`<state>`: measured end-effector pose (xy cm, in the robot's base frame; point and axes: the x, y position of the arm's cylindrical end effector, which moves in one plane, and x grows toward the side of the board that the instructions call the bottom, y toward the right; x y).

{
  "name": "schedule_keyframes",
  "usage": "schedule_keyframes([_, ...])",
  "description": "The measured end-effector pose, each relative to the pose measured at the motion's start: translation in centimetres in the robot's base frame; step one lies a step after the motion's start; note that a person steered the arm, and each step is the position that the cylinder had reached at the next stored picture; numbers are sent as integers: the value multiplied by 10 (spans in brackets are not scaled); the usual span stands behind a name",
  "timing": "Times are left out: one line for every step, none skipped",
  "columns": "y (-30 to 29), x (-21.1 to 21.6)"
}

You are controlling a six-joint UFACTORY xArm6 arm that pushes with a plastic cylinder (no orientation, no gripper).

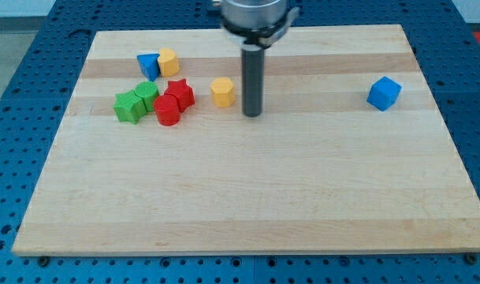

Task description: Push the yellow hexagon into the blue cube

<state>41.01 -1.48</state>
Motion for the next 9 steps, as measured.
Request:
schedule_keyframes([-53,5])
schedule_keyframes([-59,-27])
schedule_keyframes([-27,-57])
schedule_keyframes([37,-56])
schedule_keyframes([51,-55])
schedule_keyframes([-1,-47])
schedule_keyframes([-53,-48])
schedule_keyframes([-44,-84])
schedule_keyframes([12,-102])
